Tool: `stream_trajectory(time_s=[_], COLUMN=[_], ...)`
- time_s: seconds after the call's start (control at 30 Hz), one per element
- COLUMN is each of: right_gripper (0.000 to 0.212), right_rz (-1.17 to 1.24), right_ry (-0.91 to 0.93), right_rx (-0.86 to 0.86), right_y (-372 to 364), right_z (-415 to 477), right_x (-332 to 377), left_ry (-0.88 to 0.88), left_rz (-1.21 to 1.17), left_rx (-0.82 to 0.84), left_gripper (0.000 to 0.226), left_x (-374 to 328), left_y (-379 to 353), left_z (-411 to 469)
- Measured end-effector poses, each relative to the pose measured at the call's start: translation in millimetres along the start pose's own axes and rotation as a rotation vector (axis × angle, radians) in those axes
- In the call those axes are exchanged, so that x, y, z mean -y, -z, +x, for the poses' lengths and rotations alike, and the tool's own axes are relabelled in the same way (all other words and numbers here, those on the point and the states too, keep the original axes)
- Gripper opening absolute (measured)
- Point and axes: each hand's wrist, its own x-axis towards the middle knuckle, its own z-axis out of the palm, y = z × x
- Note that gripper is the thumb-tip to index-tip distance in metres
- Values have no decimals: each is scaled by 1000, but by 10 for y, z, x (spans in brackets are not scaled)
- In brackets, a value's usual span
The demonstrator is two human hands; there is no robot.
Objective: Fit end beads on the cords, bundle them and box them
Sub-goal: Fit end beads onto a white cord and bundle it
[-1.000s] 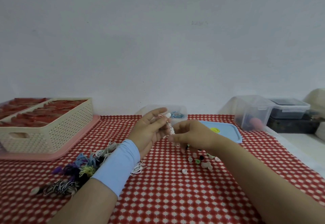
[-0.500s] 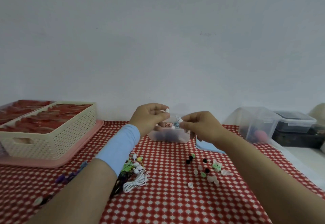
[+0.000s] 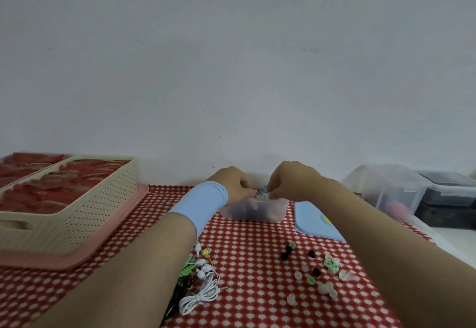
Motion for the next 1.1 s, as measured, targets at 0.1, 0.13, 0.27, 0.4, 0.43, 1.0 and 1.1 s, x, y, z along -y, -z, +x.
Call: stream_trajectory(time_s=[0.1,0.13,0.27,0.4,0.43,1.0,1.1], right_gripper=[9,9,28,21,20,34,33], right_rz=[31,23,6,133,153,235,219], right_ry=[23,26,36,74,93,371,356], right_rx=[-17,-5,107,-19,-59,192,202], right_y=[-41,-56,-40,125,140,-573,-698], right_z=[-9,-18,-62,-210,-244,-588,-514], right_x=[-41,-39,-9,147,219,1563,1655], left_ry=[-12,-17,-55,-77,-72,370,352], left_rz=[11,6,8,13,6,270,193], left_rx=[46,33,-40,-138,-152,197,149], left_gripper=[19,21,25,21,18,52,36], left_x=[3,14,70,124,141,983,1041], left_y=[-16,-9,50,169,200,464,473], left_z=[-6,-22,-148,-357,-413,-1371,-1412])
